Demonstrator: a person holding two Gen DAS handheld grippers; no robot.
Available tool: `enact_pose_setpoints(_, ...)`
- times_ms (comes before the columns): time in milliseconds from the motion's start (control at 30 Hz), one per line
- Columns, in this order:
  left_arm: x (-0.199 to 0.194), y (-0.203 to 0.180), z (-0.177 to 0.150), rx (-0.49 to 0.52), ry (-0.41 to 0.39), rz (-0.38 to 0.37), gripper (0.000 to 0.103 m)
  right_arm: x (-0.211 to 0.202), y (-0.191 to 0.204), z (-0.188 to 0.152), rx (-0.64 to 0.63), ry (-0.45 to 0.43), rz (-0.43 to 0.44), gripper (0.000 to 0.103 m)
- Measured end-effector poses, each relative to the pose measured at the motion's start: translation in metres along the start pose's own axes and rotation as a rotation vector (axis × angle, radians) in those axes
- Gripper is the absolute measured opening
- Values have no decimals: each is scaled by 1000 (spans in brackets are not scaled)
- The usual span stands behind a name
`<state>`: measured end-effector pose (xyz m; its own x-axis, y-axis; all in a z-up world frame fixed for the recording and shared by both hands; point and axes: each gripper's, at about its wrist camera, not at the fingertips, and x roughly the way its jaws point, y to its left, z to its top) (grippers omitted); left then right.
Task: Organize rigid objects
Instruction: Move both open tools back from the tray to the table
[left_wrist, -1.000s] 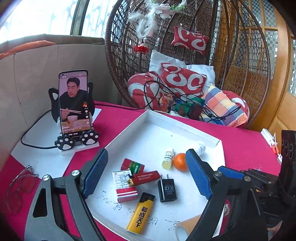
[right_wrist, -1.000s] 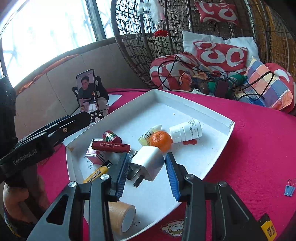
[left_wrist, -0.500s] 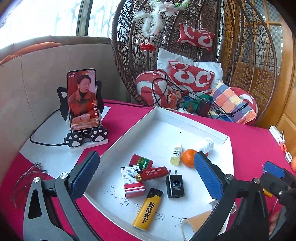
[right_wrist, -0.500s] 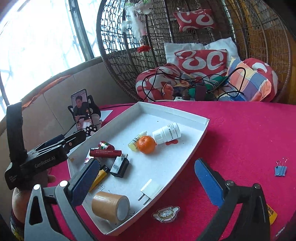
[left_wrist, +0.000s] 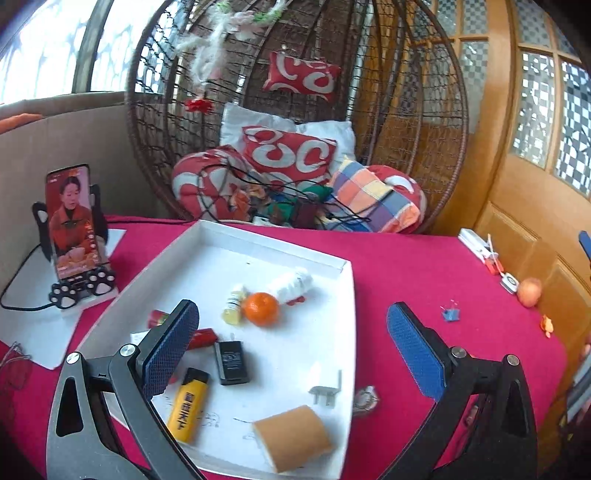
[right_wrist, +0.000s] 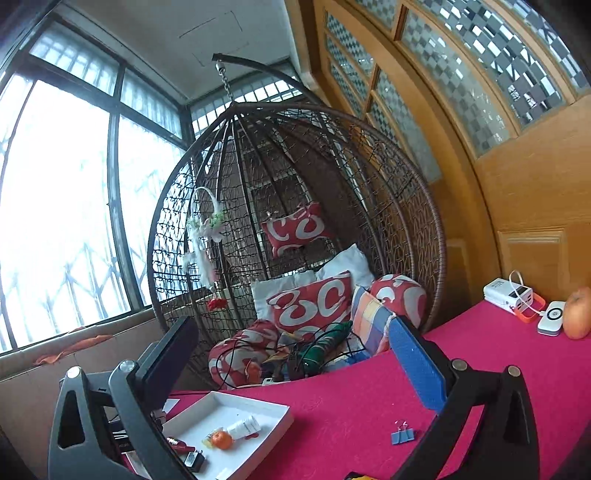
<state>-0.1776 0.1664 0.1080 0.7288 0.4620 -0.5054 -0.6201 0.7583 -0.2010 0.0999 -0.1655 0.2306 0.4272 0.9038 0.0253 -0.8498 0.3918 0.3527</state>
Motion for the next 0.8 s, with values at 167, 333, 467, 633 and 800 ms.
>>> enact_pose_setpoints(167, 30, -69, -24, 115, 162, -234, 103, -5, -45, -12, 48, 46, -78, 103)
enact_pose_setpoints(333, 53, -120, -47, 261, 279, -304, 103, 3, -79, -37, 56, 266, -111, 103)
enact_pose_setpoints(467, 51, -129, -55, 354, 331, -333, 103, 31, -86, -68, 10, 534, -45, 103)
enact_pose_setpoints(633, 40, -108, -57, 400, 377, -344, 103, 64, -59, -117, -211, 767, 69, 101)
enact_pose_setpoints(800, 52, -82, -59, 333, 445, -331, 103, 101, -46, -156, -325, 938, 114, 65)
